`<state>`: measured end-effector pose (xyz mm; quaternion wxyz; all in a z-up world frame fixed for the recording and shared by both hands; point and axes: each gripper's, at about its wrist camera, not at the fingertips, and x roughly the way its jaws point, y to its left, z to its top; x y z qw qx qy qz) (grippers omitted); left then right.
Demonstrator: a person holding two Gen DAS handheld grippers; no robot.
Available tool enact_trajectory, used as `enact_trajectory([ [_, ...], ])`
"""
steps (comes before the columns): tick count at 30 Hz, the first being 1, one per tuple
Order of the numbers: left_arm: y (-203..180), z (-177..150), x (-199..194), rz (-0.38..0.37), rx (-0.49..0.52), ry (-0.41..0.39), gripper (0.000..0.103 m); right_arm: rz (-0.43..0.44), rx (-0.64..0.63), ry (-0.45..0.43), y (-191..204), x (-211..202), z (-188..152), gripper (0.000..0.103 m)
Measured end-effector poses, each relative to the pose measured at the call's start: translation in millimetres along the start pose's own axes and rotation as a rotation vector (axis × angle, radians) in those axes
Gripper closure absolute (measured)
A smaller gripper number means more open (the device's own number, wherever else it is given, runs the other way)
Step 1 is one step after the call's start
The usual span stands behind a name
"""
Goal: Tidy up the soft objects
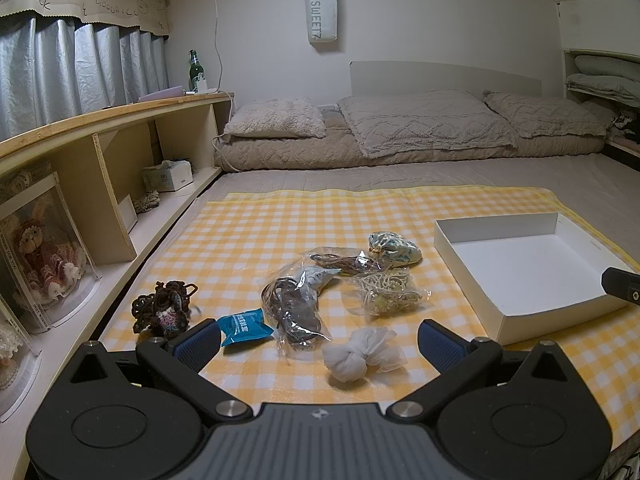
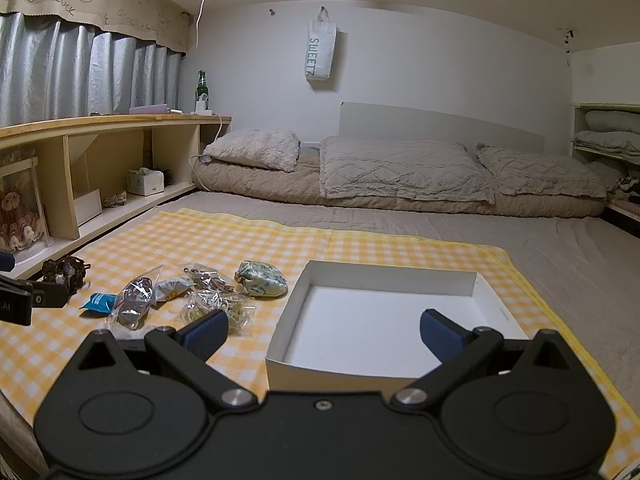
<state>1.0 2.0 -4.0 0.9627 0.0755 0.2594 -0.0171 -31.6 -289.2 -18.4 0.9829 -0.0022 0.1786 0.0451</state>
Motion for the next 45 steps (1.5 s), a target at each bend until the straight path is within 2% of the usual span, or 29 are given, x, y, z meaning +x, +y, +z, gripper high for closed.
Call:
enact_trajectory([
  [45, 1.4, -0.2, 0.0, -0.001, 0.000, 0.001, 0.000, -0.005, -0.005, 0.008, 1.6, 0.7, -1.7, 0.000],
])
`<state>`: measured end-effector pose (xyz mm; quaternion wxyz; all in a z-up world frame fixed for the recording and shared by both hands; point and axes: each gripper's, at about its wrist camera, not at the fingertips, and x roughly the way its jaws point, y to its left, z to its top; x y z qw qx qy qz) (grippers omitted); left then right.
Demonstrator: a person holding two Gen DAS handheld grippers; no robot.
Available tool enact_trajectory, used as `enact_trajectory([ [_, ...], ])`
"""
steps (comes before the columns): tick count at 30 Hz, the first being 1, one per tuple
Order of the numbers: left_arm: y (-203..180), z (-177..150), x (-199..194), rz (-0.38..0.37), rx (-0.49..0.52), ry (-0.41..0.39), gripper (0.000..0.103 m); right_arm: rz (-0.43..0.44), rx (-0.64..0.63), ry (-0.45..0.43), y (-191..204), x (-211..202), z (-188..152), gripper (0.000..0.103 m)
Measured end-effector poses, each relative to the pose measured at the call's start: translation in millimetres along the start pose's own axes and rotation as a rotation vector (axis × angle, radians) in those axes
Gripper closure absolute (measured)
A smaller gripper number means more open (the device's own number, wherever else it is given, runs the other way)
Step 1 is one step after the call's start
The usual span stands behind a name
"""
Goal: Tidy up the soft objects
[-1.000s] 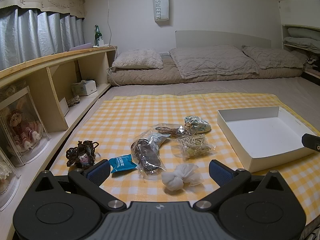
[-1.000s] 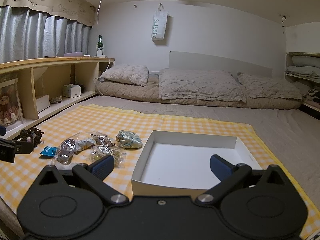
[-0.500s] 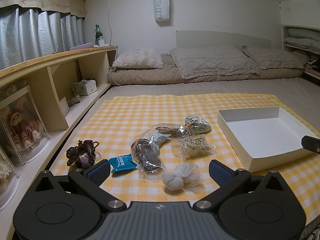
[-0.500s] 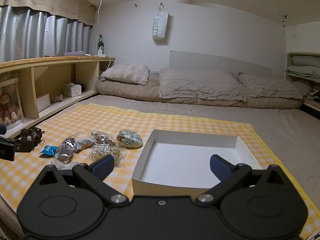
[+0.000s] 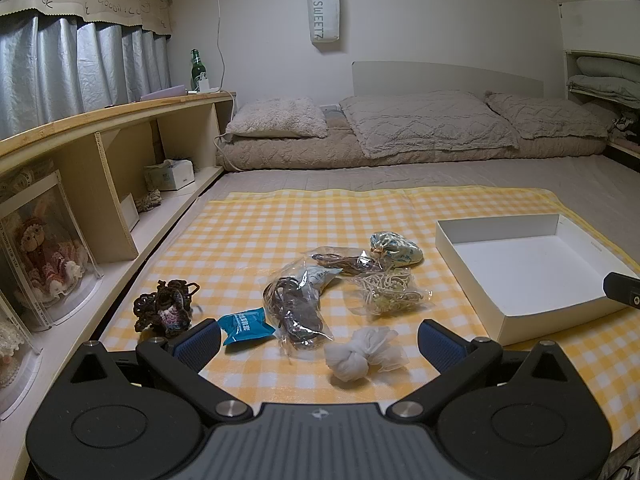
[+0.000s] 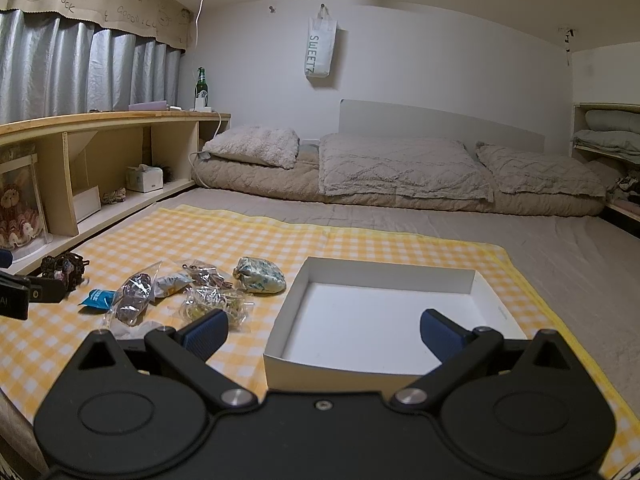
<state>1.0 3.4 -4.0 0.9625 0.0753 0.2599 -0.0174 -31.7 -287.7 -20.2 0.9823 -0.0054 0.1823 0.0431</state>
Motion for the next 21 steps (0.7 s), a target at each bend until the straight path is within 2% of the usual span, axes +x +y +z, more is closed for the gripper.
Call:
enact_trajectory([
  [16, 2, -2, 2, 0.002, 0.002, -0.005, 0.000, 0.003, 0.000, 0.003, 0, 0, -1, 0.000],
  [21, 12, 3, -8, 0.031, -0.025, -0.038, 0.000, 0.013, 0.004, 0.000, 1, -2, 0, 0.000],
])
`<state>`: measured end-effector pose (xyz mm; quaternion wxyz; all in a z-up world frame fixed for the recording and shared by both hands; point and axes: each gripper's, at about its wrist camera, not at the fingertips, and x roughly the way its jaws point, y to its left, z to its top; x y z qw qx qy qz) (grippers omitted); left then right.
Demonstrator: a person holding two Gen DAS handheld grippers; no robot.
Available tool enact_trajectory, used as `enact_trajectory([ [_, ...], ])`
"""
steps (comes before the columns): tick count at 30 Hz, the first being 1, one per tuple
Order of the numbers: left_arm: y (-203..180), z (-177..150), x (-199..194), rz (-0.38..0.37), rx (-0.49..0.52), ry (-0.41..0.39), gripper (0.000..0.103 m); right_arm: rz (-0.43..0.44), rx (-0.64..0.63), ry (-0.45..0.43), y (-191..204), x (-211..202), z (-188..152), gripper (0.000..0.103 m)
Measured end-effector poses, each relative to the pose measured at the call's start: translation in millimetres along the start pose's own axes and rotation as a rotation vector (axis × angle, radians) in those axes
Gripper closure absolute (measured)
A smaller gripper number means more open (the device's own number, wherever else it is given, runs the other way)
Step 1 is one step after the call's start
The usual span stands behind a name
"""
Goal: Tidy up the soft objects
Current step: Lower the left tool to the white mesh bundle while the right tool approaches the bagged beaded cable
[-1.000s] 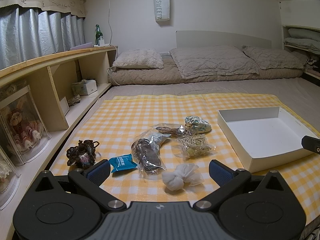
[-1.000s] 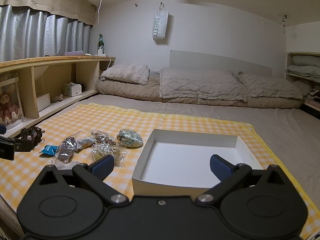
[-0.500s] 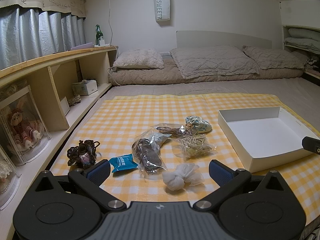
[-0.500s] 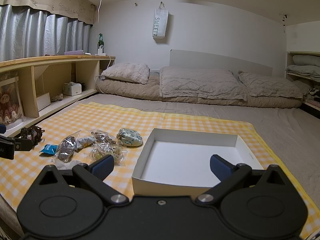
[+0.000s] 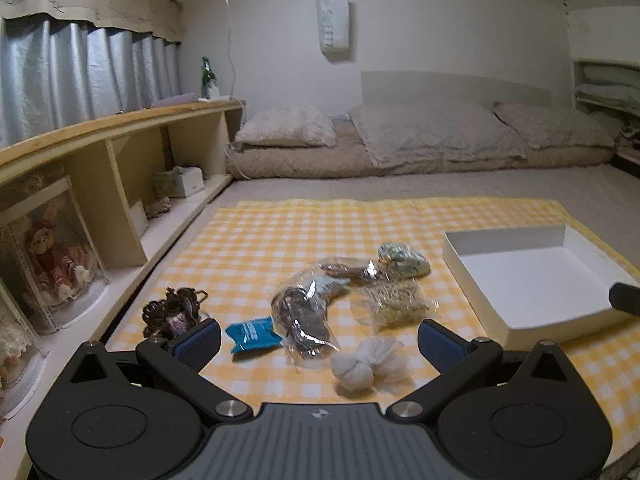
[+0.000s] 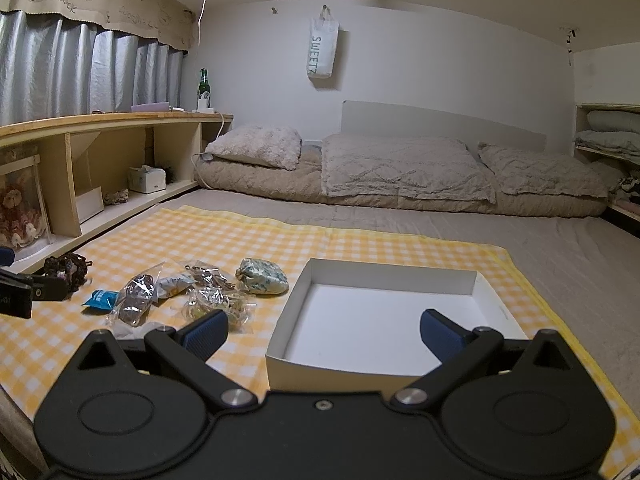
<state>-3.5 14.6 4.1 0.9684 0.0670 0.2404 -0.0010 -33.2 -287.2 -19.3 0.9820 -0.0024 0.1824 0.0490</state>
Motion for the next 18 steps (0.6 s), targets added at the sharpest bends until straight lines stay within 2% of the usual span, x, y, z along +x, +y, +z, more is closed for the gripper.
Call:
enact_trajectory([
  [4, -4, 6, -6, 0.018, 0.006, -0.038, 0.000, 0.004, 0.011, -0.005, -5, -3, 5, 0.000],
  [12, -2, 30, -8, -0.030, -0.017, -0.082, 0.000, 0.033, -0.033, -0.039, -12, -7, 34, 0.000],
  [15, 0, 41, -8, -0.053, -0.042, -0.096, 0.000, 0.069, -0.061, -0.046, -12, -6, 46, 0.000],
  [18, -5, 49, -3, -0.042, -0.025, -0.092, 0.000, 0.101, -0.092, -0.052, -14, -2, 61, 0.000],
])
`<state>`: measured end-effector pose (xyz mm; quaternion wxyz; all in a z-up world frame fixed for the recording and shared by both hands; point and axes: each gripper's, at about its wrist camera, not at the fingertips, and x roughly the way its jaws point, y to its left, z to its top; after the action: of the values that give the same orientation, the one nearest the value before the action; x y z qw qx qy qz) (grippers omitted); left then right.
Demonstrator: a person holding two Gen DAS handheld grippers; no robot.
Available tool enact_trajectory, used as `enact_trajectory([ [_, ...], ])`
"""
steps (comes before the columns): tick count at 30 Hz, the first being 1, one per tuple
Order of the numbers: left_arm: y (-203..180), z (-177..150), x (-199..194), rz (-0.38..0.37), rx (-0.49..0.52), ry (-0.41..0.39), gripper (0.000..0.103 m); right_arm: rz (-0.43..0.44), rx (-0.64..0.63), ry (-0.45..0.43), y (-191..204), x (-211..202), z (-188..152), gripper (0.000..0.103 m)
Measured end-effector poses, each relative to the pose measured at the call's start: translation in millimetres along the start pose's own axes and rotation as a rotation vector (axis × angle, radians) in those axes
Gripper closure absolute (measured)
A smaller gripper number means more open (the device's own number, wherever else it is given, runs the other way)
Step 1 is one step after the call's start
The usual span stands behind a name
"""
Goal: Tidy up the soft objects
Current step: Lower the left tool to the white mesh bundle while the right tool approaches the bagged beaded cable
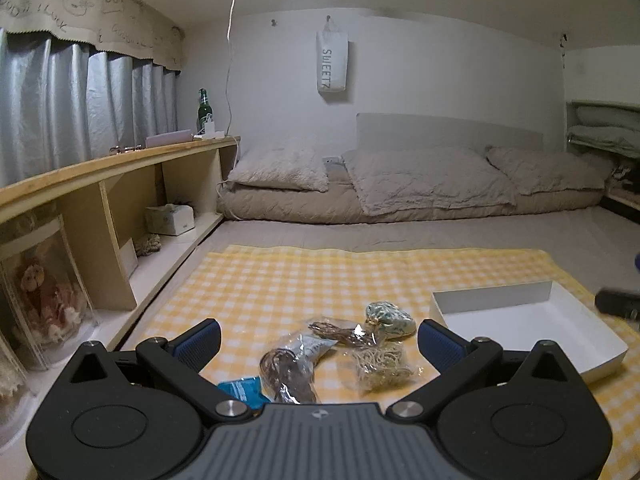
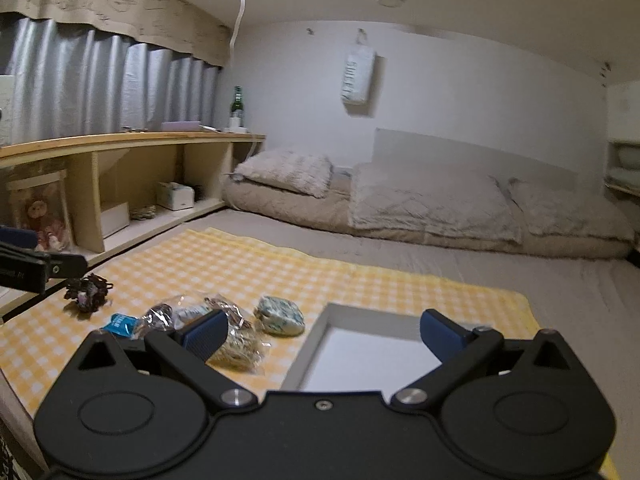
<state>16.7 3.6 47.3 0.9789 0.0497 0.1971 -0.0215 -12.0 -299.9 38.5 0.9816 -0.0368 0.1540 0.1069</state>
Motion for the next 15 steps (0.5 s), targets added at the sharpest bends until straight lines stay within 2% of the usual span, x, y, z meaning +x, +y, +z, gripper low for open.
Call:
enact_trajectory([
  [4, -7, 5, 14, 0.005, 0.007, 0.024, 0.000, 0.045, -0.013, 0.004, -7, 12, 24, 0.000],
  [9, -14, 4, 40, -0.016, -0.023, 0.124, 0.000, 0.086, -0.019, 0.052, -15, 39, 51, 0.000],
  [15, -17, -17, 71, -0.017, -0.043, 0.252, 0.000, 0.124, 0.033, 0.112, -20, 83, 76, 0.000],
])
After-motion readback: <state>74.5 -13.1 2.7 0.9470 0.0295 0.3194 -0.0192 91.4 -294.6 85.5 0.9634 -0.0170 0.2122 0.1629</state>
